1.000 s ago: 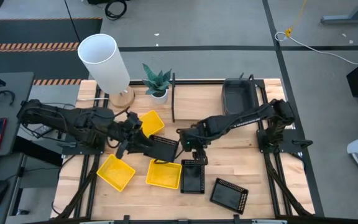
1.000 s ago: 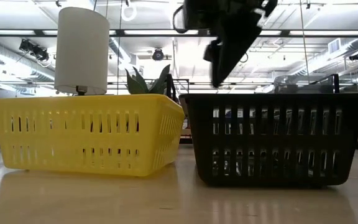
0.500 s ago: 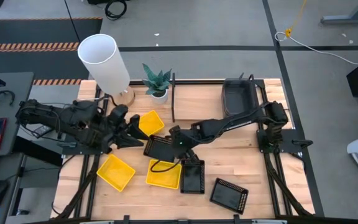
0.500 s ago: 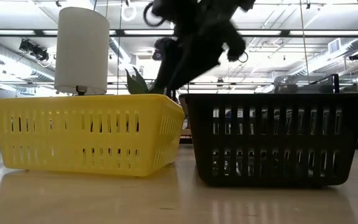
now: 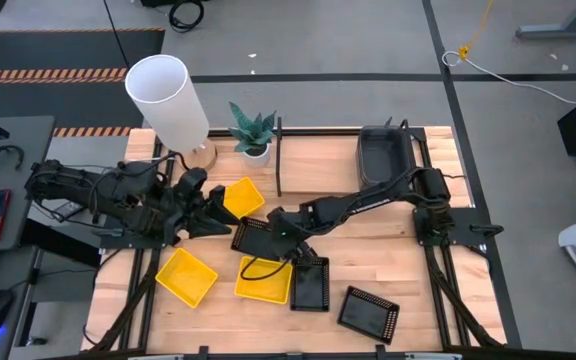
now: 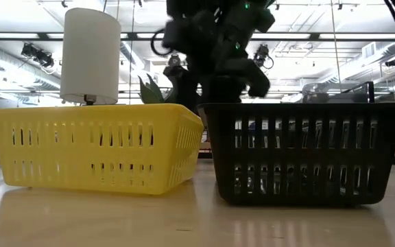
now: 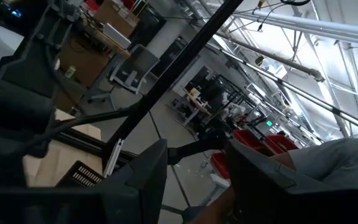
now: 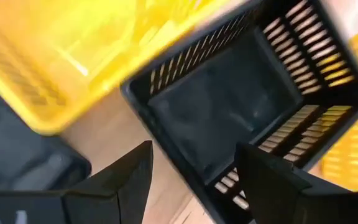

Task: Stack baskets on shelf by color
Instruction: Stack the left black basket on top of the middle black basket

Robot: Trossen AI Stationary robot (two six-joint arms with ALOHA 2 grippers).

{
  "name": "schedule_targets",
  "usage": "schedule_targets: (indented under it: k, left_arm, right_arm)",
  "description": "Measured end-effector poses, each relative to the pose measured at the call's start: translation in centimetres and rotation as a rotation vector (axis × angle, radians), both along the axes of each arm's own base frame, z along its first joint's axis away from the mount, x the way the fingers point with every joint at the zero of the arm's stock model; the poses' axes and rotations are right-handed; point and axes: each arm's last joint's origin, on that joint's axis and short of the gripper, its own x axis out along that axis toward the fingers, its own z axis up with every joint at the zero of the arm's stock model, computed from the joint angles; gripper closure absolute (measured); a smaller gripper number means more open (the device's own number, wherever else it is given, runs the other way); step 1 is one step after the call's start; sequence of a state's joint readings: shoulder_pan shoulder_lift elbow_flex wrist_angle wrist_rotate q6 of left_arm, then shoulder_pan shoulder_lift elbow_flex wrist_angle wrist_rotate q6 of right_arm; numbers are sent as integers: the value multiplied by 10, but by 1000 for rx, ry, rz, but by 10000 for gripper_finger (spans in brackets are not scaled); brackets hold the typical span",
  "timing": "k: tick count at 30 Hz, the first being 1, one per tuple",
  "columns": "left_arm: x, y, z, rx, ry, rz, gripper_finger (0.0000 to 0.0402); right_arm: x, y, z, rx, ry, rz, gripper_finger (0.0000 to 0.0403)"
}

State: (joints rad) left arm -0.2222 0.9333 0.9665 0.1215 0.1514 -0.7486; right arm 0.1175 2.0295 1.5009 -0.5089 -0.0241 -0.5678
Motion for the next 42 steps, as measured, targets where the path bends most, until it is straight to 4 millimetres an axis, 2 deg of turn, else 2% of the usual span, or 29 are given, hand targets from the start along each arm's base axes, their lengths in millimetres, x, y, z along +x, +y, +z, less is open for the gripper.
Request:
schedule_targets:
  k: [5,9,21,25,28,31,34,38,42]
  left_arm:
    - [1,4,0,0,1,21,230]
    - [2,6,0,0,1,31,230]
    - [2,6,-2,4,18,31,230]
    - [2,6,-2,4,17,31,230]
    - [2,6,-2,12,13,32,230]
    - [2,6,-2,29,6,35,230]
    - [2,7,-2,29,6,40,230]
    - [3,10,-2,30,6,56,230]
    - [3,14,-2,28,6,77,230]
  right_arm:
    - [3,-7,-12,-4,22,59,180]
    - [5,-9,-18,-34,26,105,205]
    - [6,-18,-19,-77,19,220,343]
    - [7,-18,-12,-89,8,239,387]
    - [7,-18,-4,-83,25,250,391]
    - [9,-17,7,-70,33,256,377]
    - [11,-16,24,-31,53,264,374]
    - [11,-14,62,62,95,223,387]
    - [4,-12,106,187,154,108,391]
